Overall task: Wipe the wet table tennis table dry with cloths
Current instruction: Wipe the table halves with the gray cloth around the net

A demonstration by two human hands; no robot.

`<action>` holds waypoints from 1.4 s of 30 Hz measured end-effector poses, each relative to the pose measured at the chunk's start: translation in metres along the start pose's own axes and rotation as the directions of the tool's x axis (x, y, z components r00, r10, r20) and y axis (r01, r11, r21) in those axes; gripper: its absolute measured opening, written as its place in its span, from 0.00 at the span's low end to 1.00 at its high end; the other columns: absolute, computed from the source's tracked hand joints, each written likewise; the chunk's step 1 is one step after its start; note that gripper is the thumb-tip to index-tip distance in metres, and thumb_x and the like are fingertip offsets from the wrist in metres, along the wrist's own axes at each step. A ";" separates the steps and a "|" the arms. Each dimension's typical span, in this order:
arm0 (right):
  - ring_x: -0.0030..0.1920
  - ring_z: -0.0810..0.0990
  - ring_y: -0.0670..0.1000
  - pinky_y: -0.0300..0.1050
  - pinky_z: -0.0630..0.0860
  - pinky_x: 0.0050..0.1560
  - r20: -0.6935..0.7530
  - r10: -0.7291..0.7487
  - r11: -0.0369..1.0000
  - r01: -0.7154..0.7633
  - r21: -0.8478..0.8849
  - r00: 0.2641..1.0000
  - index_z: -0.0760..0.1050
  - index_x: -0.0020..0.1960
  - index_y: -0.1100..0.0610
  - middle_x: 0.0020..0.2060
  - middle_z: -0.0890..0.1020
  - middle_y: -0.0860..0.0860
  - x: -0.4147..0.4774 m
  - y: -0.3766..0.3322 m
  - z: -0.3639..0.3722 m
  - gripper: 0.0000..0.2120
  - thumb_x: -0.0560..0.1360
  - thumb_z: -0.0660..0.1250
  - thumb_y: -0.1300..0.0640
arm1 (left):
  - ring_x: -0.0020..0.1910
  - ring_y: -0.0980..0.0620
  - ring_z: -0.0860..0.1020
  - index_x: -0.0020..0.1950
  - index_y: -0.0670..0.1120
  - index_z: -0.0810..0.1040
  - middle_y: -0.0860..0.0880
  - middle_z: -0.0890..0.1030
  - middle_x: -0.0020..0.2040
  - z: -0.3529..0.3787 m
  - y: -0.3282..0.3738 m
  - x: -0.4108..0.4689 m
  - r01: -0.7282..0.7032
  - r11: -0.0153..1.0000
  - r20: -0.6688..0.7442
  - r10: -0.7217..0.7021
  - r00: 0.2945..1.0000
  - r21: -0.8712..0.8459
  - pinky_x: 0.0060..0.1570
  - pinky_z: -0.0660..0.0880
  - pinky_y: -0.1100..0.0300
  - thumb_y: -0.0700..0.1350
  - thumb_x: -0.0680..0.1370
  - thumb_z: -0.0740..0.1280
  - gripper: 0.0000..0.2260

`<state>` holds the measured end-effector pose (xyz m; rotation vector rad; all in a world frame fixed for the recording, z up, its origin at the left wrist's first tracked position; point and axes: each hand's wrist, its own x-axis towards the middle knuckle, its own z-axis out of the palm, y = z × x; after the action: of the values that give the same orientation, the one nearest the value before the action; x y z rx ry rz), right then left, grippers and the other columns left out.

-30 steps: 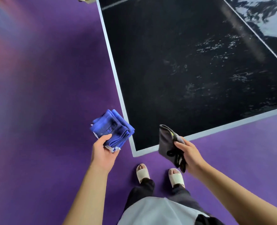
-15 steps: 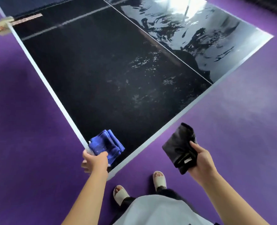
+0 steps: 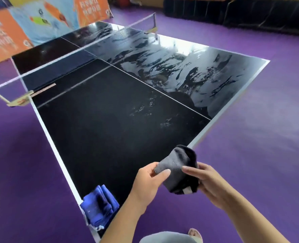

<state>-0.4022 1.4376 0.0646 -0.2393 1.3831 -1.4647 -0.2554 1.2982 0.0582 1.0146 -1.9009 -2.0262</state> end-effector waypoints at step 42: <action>0.53 0.84 0.60 0.60 0.77 0.61 -0.533 0.303 0.943 -0.329 0.048 0.790 0.80 0.56 0.62 0.52 0.84 0.60 0.272 -0.218 -0.489 0.09 0.81 0.62 0.64 | 0.61 0.38 0.71 0.74 0.49 0.72 0.42 0.74 0.63 0.276 -0.043 0.454 0.423 0.501 -0.527 0.079 0.846 0.755 0.61 0.70 0.37 0.52 0.70 0.78 0.34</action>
<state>-0.9919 1.4758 -0.0417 0.3972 1.8024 -1.2565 -0.7429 1.2736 -0.1548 1.7850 -2.5207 -0.5439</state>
